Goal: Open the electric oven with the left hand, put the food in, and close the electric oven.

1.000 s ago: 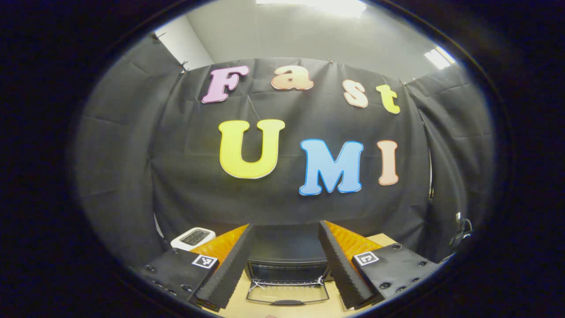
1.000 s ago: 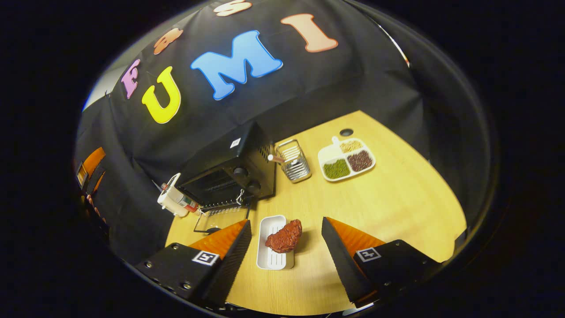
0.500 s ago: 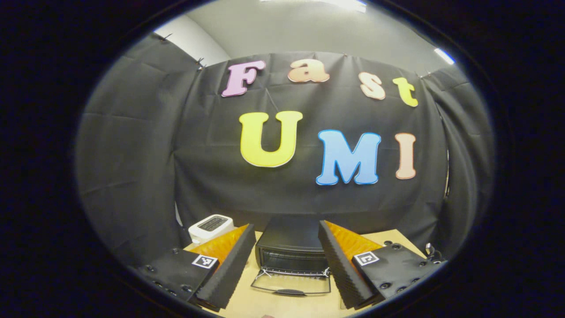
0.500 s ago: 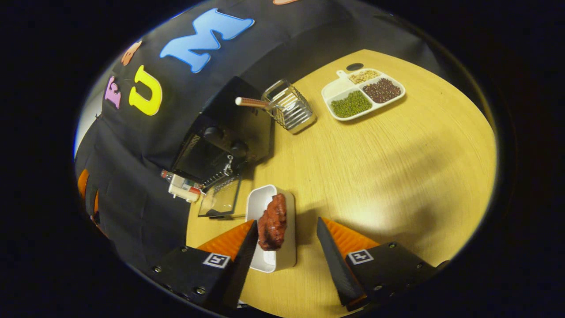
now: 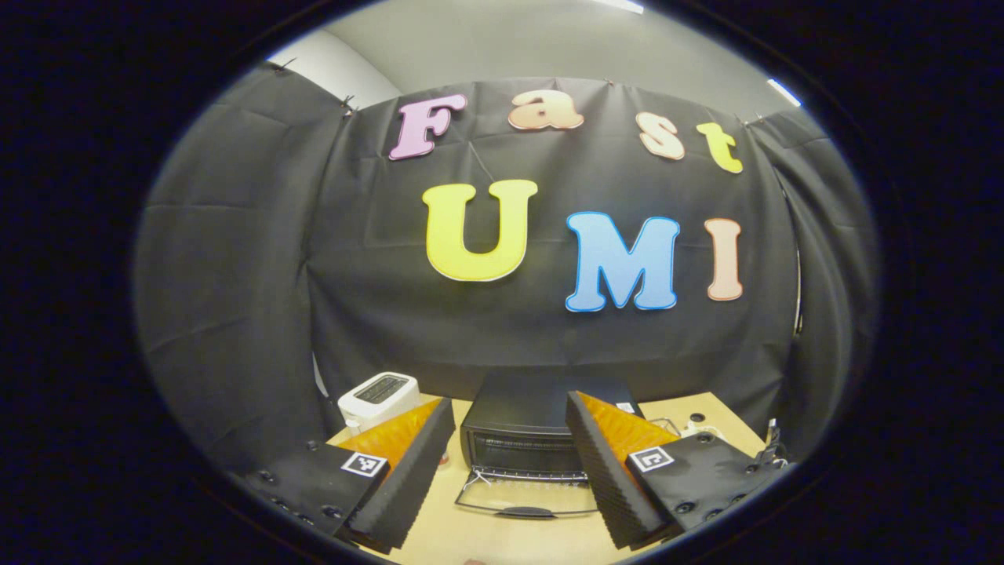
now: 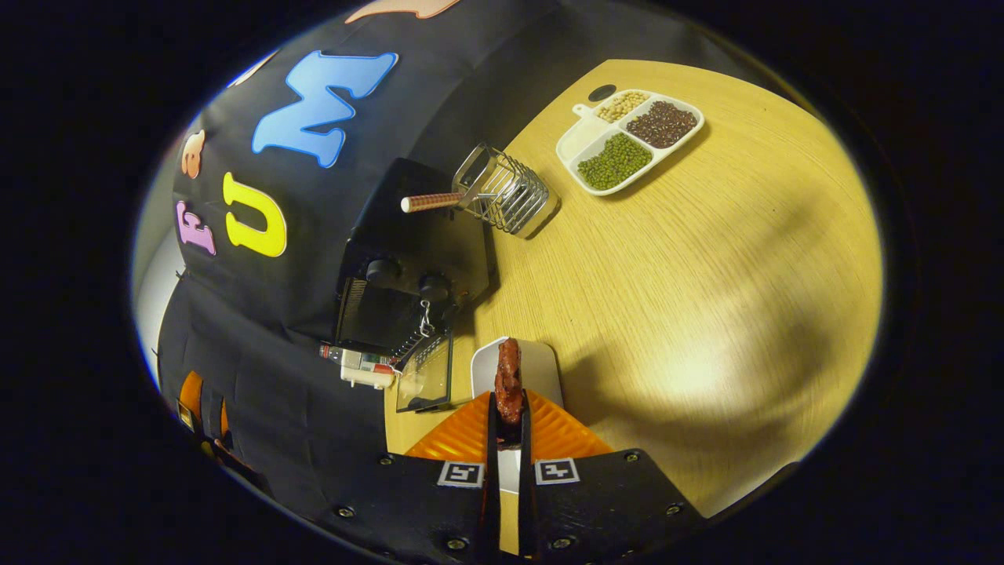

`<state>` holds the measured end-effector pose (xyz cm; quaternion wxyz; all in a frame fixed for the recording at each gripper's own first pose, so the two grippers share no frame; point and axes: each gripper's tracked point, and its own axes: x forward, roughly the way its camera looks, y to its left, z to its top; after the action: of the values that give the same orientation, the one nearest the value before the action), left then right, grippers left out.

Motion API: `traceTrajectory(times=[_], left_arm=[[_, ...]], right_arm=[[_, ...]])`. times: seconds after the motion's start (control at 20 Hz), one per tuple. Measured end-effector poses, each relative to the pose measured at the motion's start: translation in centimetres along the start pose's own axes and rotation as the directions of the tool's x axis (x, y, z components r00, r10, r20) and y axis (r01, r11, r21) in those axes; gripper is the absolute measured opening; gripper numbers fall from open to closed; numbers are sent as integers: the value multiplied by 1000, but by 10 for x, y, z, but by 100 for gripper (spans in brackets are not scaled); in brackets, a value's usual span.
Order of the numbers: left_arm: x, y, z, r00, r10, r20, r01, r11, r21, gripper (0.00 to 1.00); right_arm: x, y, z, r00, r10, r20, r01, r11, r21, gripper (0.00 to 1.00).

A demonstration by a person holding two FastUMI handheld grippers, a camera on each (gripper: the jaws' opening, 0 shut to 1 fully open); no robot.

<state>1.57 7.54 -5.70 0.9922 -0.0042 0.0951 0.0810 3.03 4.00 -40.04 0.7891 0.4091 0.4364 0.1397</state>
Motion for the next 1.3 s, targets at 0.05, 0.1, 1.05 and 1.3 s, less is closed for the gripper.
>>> traceTrajectory(times=[0.05, 0.1, 1.05, 1.3], left_arm=[[1, 0, 2, 1000, -13, 4, 13, 1000, -6, 99], [3, 2, 4, 1000, -23, 9, 23, 1000, -8, 99], [-2, 22, 37, 959, -267, 95, 264, 963, 47, 100], [3, 51, 32, 965, -249, 77, 247, 968, 38, 96]], right_arm=[[-4, 3, 1, 1000, -1, 12, 1, 1000, -7, 10], [-9, 8, 2, 1000, 1, 23, -1, 1000, -11, 9], [56, 199, 17, 972, 185, 148, -190, 981, 24, 9], [128, 212, 22, 971, 142, 192, -164, 981, 102, 10]])
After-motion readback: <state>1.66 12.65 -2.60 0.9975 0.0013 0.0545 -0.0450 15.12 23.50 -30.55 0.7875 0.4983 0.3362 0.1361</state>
